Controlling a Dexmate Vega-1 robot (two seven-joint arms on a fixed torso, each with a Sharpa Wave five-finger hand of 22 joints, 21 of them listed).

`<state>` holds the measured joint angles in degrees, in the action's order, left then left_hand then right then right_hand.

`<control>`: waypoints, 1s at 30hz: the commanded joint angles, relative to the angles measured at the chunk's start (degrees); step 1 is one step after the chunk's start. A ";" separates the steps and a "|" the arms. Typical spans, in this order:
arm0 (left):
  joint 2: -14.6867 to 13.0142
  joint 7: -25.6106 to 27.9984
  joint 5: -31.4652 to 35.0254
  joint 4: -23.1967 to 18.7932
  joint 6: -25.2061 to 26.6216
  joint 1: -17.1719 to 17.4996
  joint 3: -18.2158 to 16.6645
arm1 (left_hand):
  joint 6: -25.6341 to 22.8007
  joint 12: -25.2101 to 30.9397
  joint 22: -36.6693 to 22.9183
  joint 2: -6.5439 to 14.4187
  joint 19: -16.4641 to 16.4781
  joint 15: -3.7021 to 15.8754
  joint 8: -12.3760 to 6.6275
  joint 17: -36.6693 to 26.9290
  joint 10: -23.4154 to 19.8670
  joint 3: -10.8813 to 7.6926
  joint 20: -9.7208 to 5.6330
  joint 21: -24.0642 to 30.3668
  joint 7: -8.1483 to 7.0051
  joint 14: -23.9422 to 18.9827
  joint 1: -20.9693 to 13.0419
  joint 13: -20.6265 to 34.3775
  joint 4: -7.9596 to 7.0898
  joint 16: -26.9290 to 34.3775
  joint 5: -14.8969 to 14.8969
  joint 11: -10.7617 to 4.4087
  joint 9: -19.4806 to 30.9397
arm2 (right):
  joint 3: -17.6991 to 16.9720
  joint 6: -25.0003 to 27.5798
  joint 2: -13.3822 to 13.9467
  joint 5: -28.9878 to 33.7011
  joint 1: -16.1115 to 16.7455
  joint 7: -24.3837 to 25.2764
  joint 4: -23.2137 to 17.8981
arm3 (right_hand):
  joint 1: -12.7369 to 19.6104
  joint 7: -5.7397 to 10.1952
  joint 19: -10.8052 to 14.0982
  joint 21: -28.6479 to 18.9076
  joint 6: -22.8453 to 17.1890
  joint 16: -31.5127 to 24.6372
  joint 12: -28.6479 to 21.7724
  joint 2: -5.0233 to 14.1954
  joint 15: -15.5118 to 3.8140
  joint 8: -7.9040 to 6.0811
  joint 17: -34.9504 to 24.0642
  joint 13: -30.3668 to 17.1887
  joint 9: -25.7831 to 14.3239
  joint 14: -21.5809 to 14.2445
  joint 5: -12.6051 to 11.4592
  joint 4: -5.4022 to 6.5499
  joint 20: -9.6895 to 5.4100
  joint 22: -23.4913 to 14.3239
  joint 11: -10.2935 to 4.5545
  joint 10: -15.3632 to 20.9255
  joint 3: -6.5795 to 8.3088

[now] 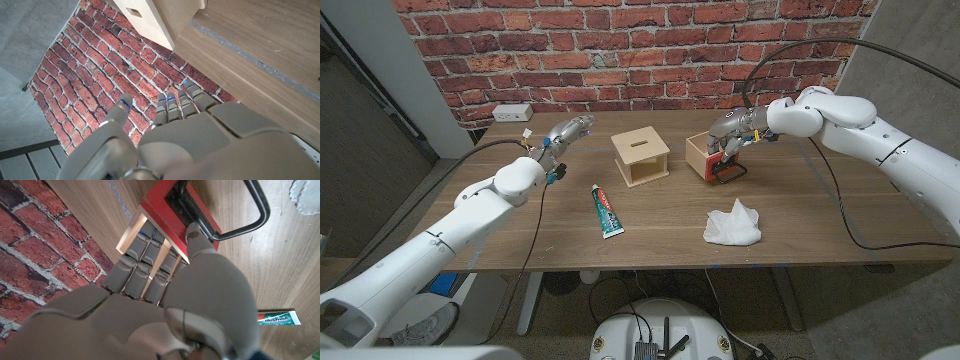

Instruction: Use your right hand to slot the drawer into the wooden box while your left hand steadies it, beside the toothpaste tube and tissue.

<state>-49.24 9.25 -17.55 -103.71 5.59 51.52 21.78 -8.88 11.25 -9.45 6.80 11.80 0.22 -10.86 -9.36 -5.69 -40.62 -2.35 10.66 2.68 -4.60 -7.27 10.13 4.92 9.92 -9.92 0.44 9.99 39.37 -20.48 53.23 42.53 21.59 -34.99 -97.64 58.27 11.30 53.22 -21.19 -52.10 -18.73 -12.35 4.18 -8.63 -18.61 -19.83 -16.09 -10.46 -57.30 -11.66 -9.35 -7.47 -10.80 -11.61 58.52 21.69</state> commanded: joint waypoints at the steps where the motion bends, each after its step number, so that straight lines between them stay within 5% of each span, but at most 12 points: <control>1: -2.11 -3.44 5.66 -0.25 2.45 -3.42 2.62 | -0.38 -0.02 -0.20 3.10 -0.06 0.41 -0.09 -0.17 -0.15 -0.05 -2.75 0.14 -0.08 0.16 -0.58 0.17 0.41 0.09 0.03 -0.42 0.09 | -1.74 2.56 1.94 0.35 2.22 -1.70 -4.22 | -1.55 -0.07 0.42 -0.36 -3.73 0.18 -0.19 1.71 -4.64 -0.25 -0.10 -0.30 -0.39 -0.94 -0.28 0.42 -4.62 -0.13 0.06 0.40 0.11; 19: -5.30 -7.66 15.30 1.36 -3.83 -5.60 4.97 | -0.65 -0.38 -0.19 2.90 -1.42 1.75 0.10 -0.35 0.80 0.60 -4.32 -0.26 -1.37 1.39 0.15 0.11 -0.11 -0.05 0.05 -1.00 0.07 | -4.19 8.03 3.70 1.50 6.46 -3.28 -10.41 | -1.95 -0.10 0.35 -0.48 -3.85 0.56 -0.03 1.88 -4.60 0.02 -0.26 -0.40 -0.38 -1.10 -0.32 0.38 -4.64 -0.11 0.10 0.57 0.25; 30: -7.10 -10.43 22.55 2.94 -8.90 -6.96 6.22 | 0.77 -0.45 -0.24 2.41 -2.52 3.80 0.58 -0.67 1.17 1.44 -6.03 -0.25 -4.00 2.13 2.35 -0.03 -1.81 0.22 -0.05 -2.70 0.08 | -4.79 11.07 3.97 2.29 8.17 -4.50 -12.62 | -2.10 -0.11 0.41 -0.57 -3.96 0.67 0.03 1.96 -4.62 0.14 -0.39 -0.46 -0.38 -1.28 -0.34 0.34 -4.62 -0.10 0.10 0.65 0.32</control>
<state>-54.53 1.33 -1.93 -102.11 1.19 45.83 26.76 -7.86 10.80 -9.45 6.21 9.72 2.17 -10.37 -9.76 -4.28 -39.12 -2.16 10.23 -0.64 -2.65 -5.92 10.14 3.85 9.92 -9.92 -1.58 9.86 35.39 -12.50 56.76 43.98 27.86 -38.44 -107.77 58.25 11.22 53.21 -21.42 -52.40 -18.07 -12.13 4.16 -8.80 -18.50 -19.94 -16.40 -10.46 -57.87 -11.73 -9.35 -7.47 -10.80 -11.55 58.63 21.69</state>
